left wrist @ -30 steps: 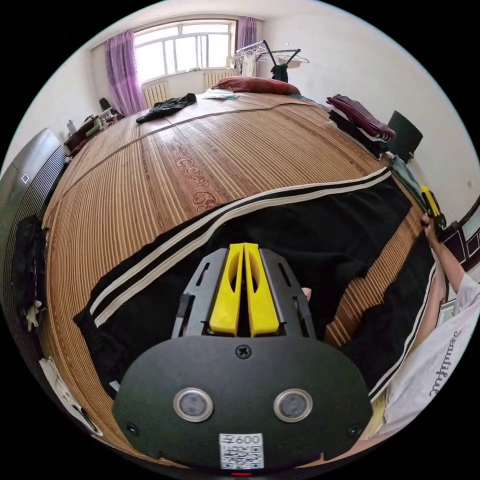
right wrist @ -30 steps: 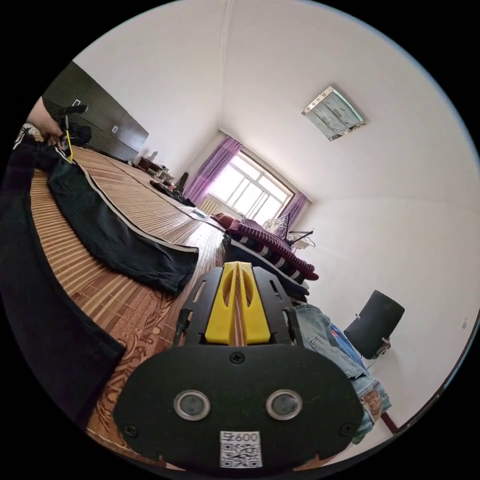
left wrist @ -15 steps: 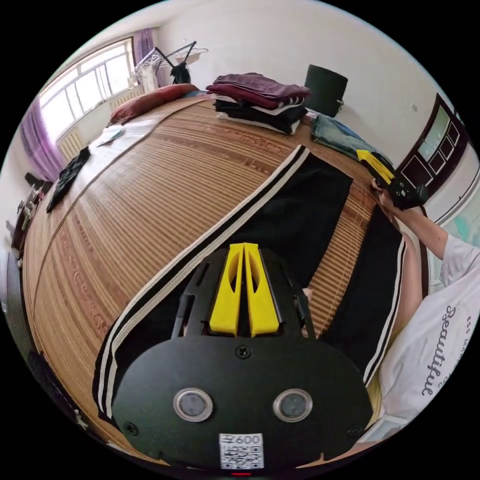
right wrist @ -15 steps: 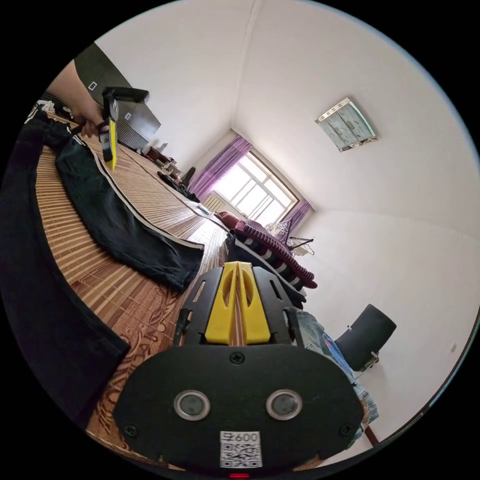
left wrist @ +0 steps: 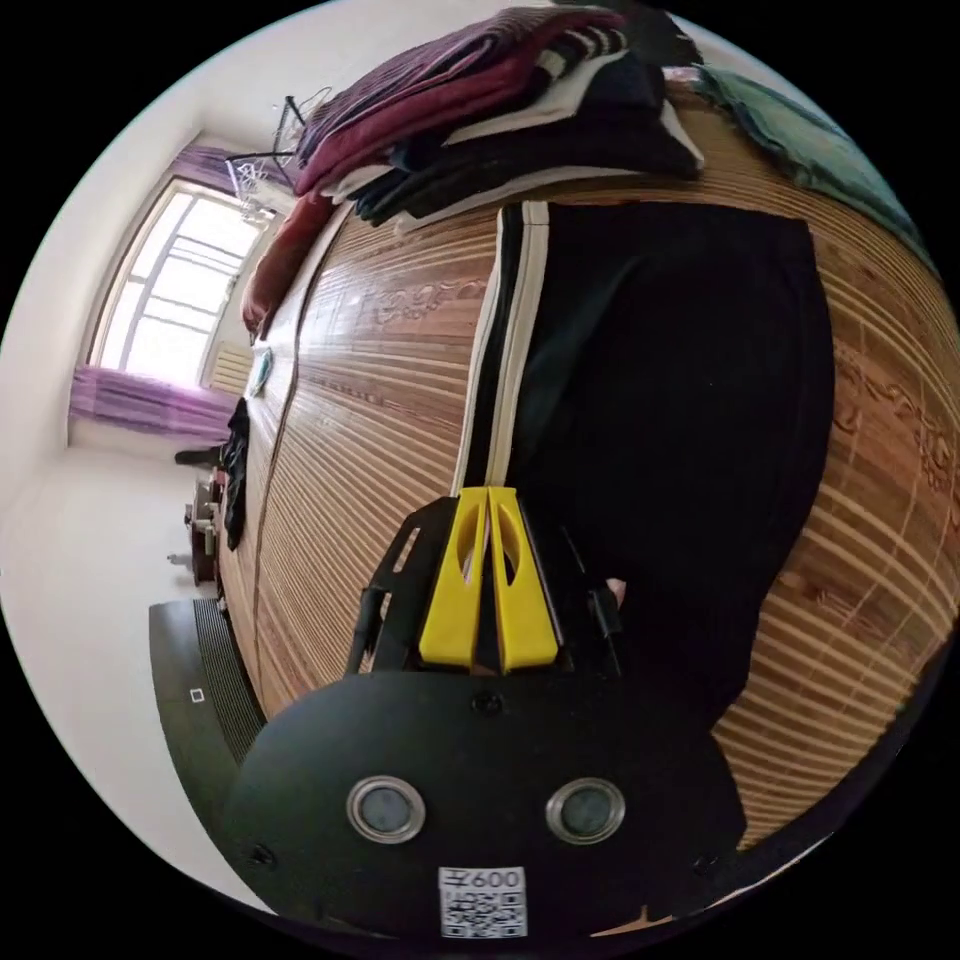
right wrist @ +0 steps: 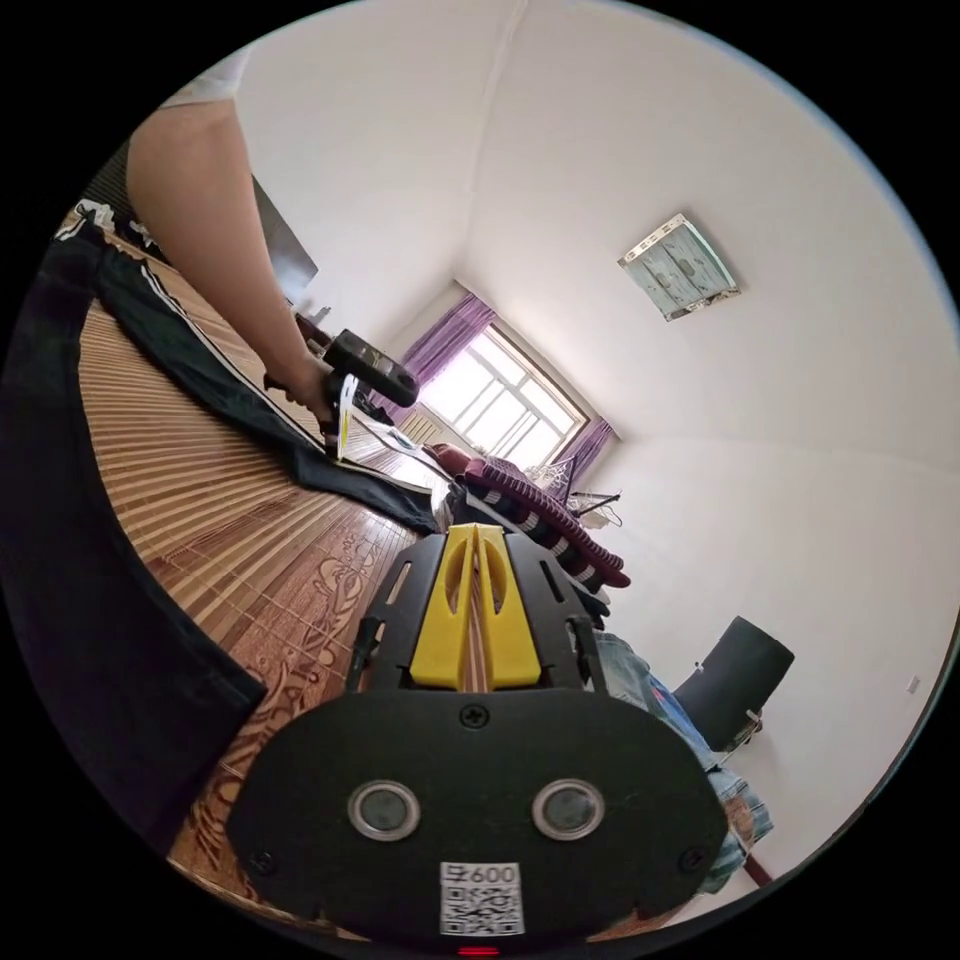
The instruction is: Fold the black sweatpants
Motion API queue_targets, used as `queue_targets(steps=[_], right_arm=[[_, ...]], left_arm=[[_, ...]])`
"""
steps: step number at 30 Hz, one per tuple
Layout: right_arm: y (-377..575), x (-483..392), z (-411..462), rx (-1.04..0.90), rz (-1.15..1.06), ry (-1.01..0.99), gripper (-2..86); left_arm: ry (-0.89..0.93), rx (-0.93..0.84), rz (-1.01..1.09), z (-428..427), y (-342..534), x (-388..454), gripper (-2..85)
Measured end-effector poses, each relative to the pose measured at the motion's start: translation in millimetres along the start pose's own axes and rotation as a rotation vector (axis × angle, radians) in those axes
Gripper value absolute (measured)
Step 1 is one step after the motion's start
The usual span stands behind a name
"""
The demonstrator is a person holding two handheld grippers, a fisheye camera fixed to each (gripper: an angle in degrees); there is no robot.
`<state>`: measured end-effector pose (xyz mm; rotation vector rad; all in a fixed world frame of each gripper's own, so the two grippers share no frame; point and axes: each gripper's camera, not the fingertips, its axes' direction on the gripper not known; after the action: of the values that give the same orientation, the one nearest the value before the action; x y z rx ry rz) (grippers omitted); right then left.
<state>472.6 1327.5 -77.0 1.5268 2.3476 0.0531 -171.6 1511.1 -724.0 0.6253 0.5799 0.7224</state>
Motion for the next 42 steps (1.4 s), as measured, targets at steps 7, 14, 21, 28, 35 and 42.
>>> queue_targets(steps=[7,14,21,28,35,42], right_arm=[[8.0,-31.4,-0.6,0.015,-0.033,0.005,-0.8],[3.7,-53.3,3.5,0.003,-0.037,-0.003,-0.8],[-13.2,-75.9,14.1,-0.037,-0.071,-0.010,-0.8],[-121.6,-45.2,-13.6,-0.146,0.188,-0.613,-0.8],[-145.2,-183.6,-35.8,-0.742,-0.255,-0.759,-0.8],[-176.0,-221.5,-54.5,-0.813,-0.404,-0.551,-0.8]], left_arm=[[-0.082,0.233,-0.409,-64.9,35.5,-77.0,1.2],[-0.131,0.265,-0.499,-161.4,223.5,-174.1,8.1],[0.052,0.004,-0.738,-222.8,519.5,-277.9,12.8],[0.065,-0.101,-0.866,-283.2,640.1,-279.5,8.7],[-0.121,-0.221,-0.741,-306.9,569.4,-259.3,4.9],[-0.304,-0.416,-0.741,-372.0,484.2,-244.2,2.7]])
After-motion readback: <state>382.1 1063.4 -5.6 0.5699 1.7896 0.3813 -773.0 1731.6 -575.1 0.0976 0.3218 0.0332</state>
